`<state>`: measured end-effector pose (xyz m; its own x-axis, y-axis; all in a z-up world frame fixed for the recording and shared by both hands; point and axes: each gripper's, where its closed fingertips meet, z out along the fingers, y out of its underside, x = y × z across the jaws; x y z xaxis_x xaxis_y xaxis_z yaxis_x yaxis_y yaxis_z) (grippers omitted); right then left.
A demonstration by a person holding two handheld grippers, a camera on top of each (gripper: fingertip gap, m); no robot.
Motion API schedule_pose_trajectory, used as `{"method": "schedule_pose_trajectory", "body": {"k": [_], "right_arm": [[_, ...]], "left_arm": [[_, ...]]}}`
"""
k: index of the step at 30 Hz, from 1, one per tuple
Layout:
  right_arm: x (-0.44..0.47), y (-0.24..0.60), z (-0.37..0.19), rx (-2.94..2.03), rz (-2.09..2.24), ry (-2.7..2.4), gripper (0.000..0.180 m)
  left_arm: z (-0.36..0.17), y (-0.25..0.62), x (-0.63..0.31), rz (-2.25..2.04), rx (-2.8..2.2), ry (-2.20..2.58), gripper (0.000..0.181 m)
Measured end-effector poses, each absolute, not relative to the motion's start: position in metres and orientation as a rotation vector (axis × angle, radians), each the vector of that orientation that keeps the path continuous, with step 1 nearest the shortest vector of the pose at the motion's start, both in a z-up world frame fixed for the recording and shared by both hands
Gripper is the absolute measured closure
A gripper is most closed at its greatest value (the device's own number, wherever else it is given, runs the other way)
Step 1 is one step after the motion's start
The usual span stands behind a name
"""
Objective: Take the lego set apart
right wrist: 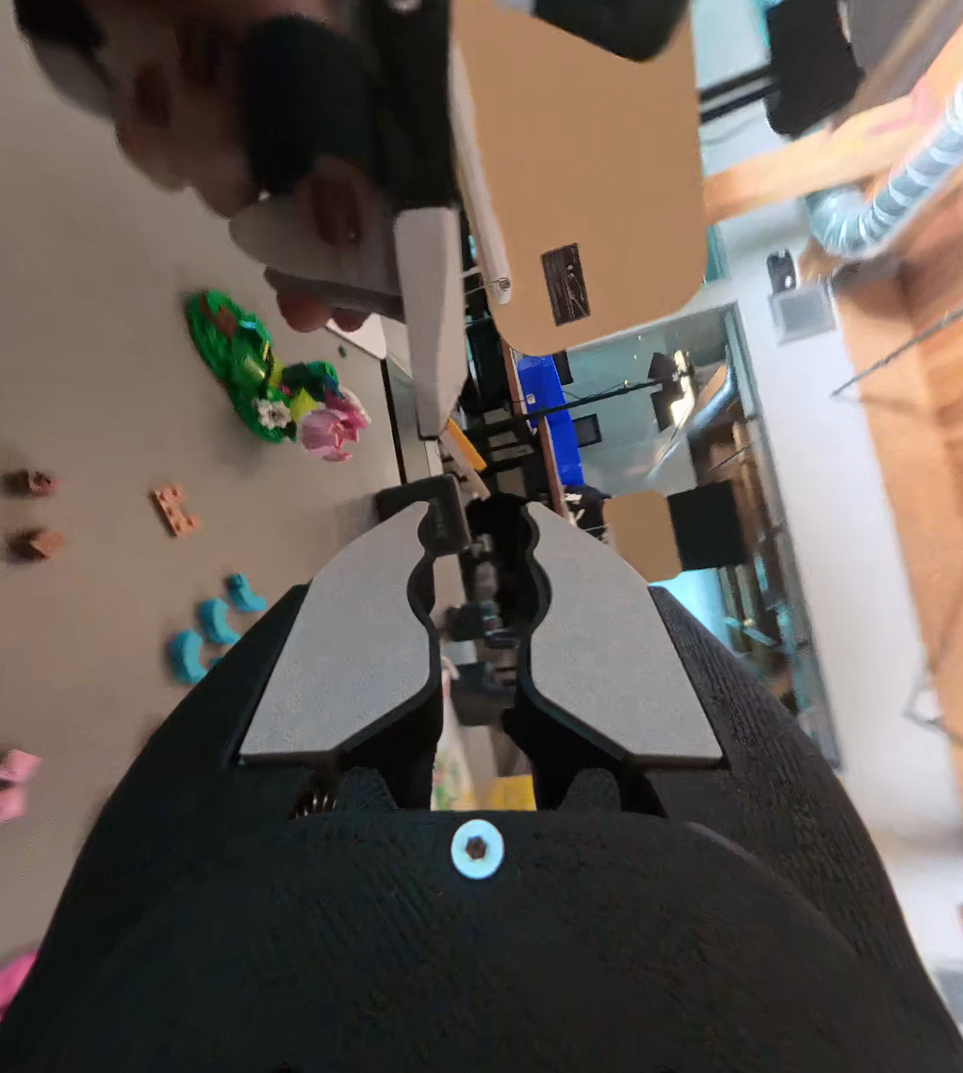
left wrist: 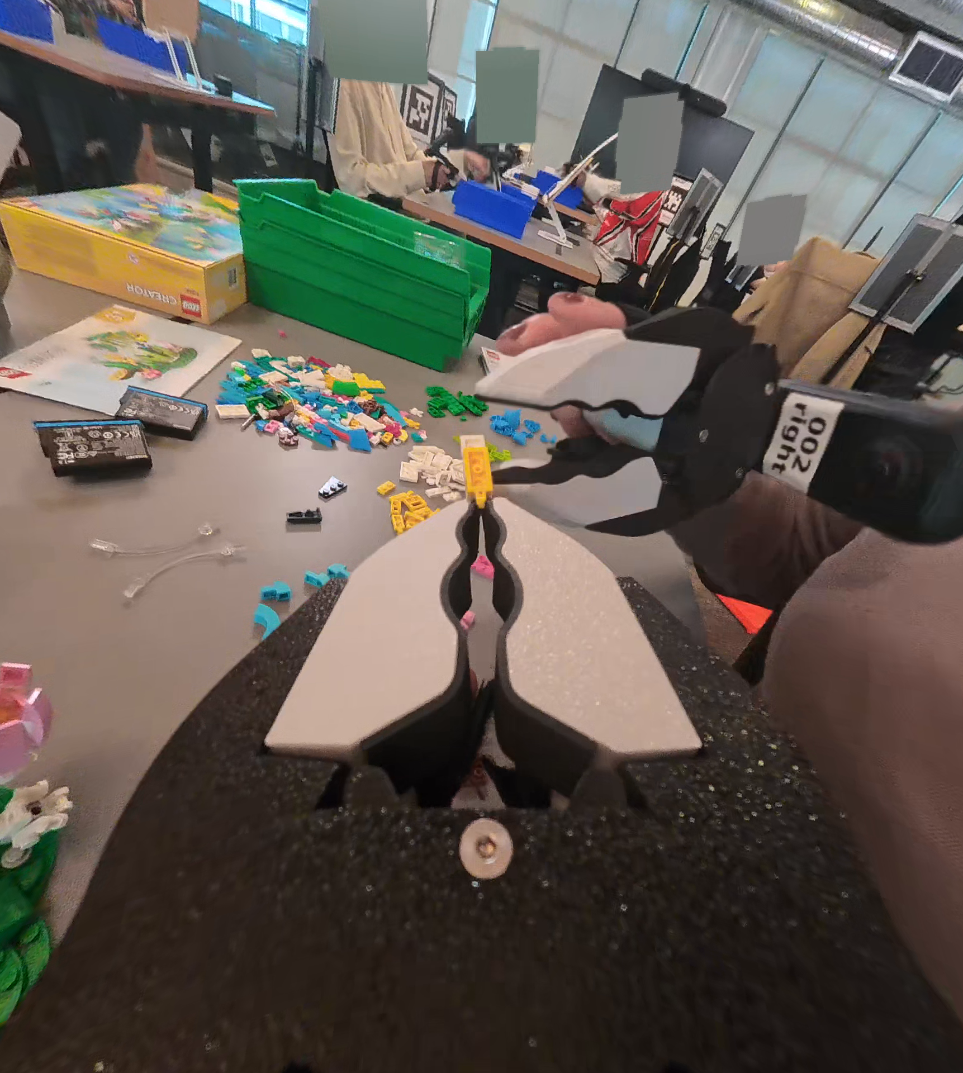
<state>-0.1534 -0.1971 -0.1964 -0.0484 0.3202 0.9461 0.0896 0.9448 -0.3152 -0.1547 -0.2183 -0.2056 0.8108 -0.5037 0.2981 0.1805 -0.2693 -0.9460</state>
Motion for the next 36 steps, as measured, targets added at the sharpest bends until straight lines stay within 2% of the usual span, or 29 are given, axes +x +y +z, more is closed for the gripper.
{"method": "schedule_pose_trajectory", "body": {"k": [2,4,9,17,23,26,29,31,33,36], "right_arm": [[-0.16,-0.199,-0.198,-0.234,0.085,-1.649,0.16],[-0.164,-0.199,-0.197,-0.169,0.009,-1.659,0.174],[-0.17,-0.2,-0.19,-0.175,-0.027,-1.668,0.175],[-0.184,-0.206,-0.172,-0.527,0.208,-1.522,0.178],[-0.191,-0.212,-0.17,-0.642,0.354,-1.492,0.177],[-0.19,-0.203,-0.174,-0.503,0.202,-1.574,0.178],[-0.19,-0.196,-0.176,-0.272,-0.012,-1.691,0.178],[-0.191,-0.2,-0.18,-0.084,-0.124,-1.781,0.177],[-0.19,-0.207,-0.185,0.1,-0.225,-1.851,0.177],[-0.19,-0.216,-0.189,0.273,-0.301,-1.908,0.178]], "left_arm": [[-0.208,-0.22,-0.151,-0.689,-1.747,0.272,0.18],[-0.206,-0.222,-0.148,-0.709,-1.742,0.281,0.18],[-0.196,-0.223,-0.155,-0.702,-1.686,0.256,0.18],[-0.161,-0.228,-0.168,-0.653,-1.377,0.171,0.181],[-0.16,-0.227,-0.175,-0.555,-1.349,0.152,0.181],[-0.168,-0.221,-0.182,-0.464,-1.462,0.186,0.179],[-0.172,-0.219,-0.187,-0.373,-1.558,0.243,0.148],[-0.17,-0.221,-0.18,-0.395,-1.582,0.276,0.138],[-0.174,-0.22,-0.178,-0.308,-1.623,0.322,0.14],[-0.182,-0.222,-0.175,-0.142,-1.691,0.412,0.161]]}}
